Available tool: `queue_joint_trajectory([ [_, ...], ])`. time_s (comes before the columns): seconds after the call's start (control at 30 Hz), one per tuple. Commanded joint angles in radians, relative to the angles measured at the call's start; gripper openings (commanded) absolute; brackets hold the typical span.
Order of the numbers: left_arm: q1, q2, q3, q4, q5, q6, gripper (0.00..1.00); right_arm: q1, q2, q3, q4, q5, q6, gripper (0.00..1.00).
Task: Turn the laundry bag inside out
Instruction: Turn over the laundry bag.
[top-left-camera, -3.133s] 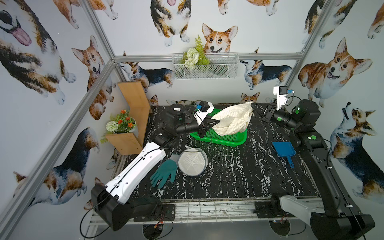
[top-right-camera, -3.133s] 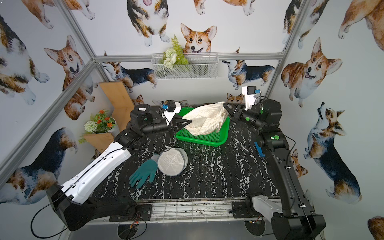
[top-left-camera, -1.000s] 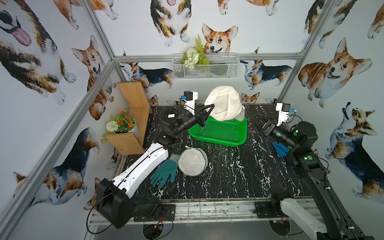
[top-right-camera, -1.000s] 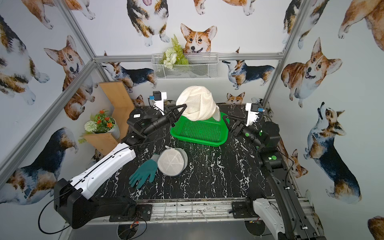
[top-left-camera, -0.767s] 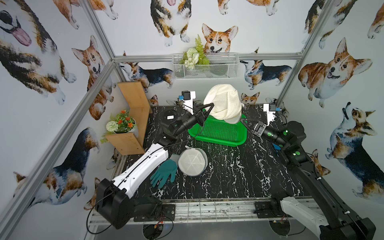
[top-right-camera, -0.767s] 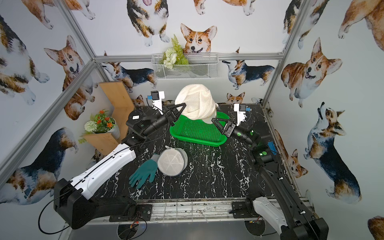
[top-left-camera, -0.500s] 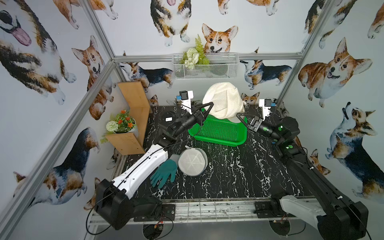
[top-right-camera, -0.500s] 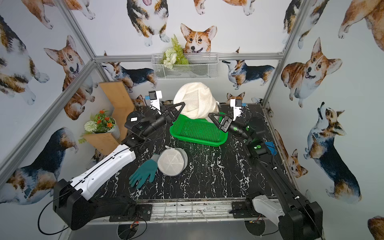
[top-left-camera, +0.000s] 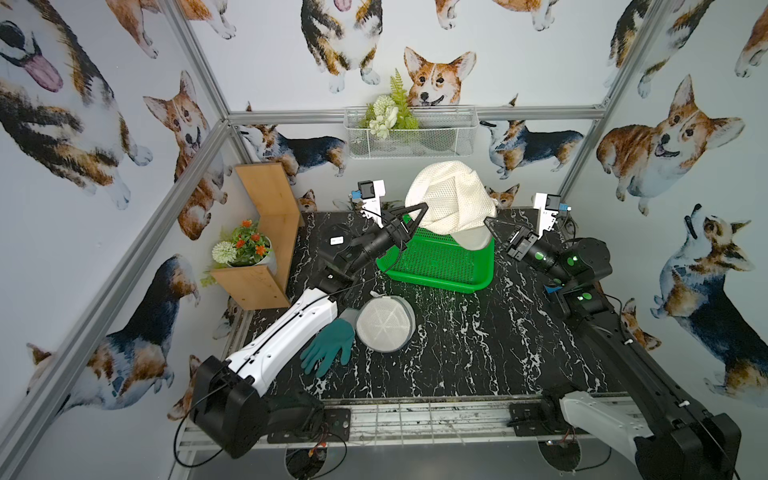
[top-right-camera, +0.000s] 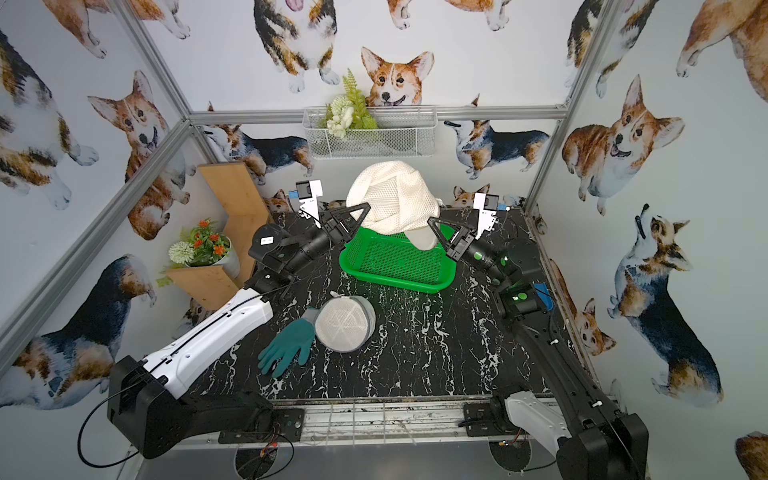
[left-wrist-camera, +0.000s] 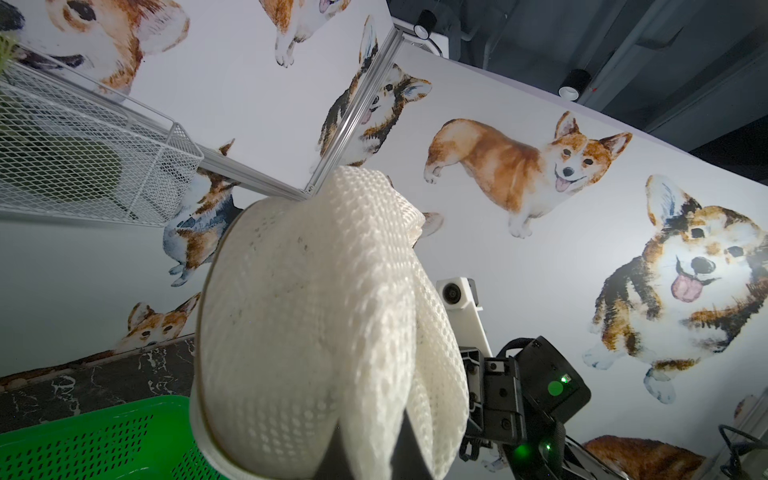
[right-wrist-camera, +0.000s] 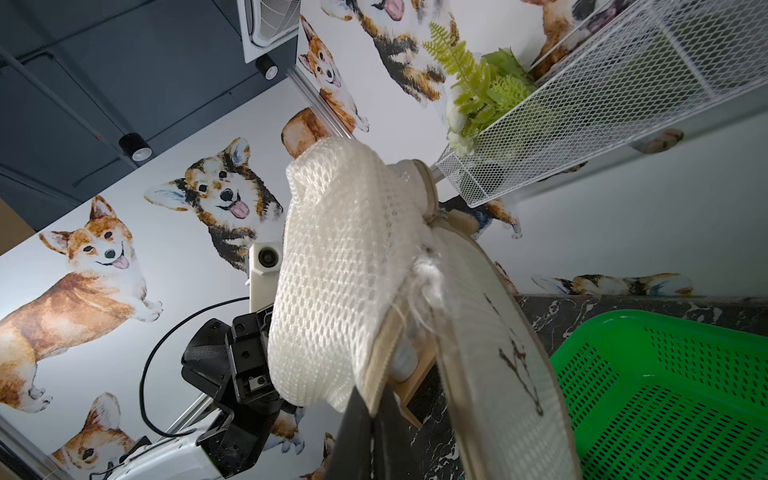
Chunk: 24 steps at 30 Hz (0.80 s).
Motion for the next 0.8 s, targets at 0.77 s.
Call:
queue_joint_trajectory([
  [0.77,-0.022,0.017,0.107,0.126,-0.002,-0.284,0.0,-0.174,0.097,-0.098,0.112,0.349,-0.236,0.0],
])
